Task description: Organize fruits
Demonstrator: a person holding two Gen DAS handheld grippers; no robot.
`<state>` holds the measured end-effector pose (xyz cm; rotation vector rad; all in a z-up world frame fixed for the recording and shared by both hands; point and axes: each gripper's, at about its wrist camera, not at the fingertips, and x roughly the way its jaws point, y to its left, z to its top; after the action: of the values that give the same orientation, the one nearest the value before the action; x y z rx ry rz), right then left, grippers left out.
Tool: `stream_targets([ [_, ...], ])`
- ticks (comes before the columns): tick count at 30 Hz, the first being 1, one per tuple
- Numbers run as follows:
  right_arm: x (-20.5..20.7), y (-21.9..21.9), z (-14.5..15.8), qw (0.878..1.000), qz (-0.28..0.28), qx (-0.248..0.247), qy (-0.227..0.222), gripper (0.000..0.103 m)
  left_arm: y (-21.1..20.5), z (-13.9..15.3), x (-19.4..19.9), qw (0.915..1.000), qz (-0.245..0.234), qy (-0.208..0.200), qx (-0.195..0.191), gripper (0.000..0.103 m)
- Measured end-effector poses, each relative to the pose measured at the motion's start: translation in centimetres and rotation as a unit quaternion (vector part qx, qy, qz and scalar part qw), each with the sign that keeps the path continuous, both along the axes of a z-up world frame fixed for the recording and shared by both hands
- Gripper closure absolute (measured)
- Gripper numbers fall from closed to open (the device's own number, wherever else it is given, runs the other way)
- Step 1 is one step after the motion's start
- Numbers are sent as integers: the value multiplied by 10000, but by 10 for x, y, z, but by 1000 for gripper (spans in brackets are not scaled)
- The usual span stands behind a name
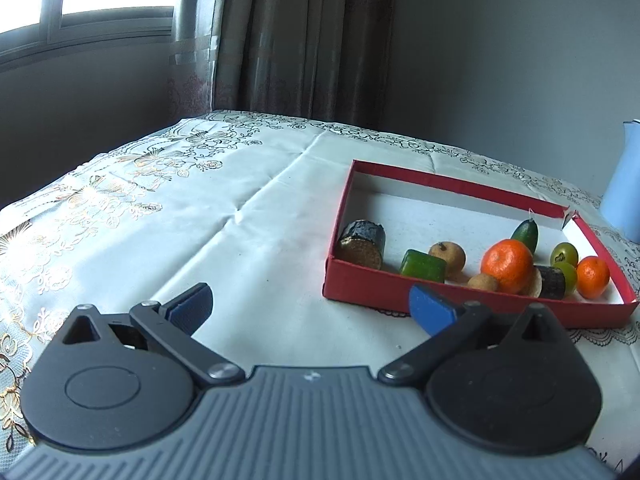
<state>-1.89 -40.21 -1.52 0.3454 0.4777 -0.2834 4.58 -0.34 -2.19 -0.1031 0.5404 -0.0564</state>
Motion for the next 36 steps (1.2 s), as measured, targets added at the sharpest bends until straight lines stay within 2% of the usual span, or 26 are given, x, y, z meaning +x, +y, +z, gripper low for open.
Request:
stream_targets([
  [3,0,0,0,10000,-28,-10,7,11,3,-1,1,9999,-11,75,-118,0],
  [12,0,2,0,9999,-78,-113,80,10,-4,-3,0,9999,-109,68,58,0],
  [28,1,7,1,9996,-56,-236,151,10,-2,-3,1,9999,-66,91,47,0],
  [36,-6,10,4,9994,-7,-321,-119,10,-5,-2,0,9999,-117,33,101,0],
])
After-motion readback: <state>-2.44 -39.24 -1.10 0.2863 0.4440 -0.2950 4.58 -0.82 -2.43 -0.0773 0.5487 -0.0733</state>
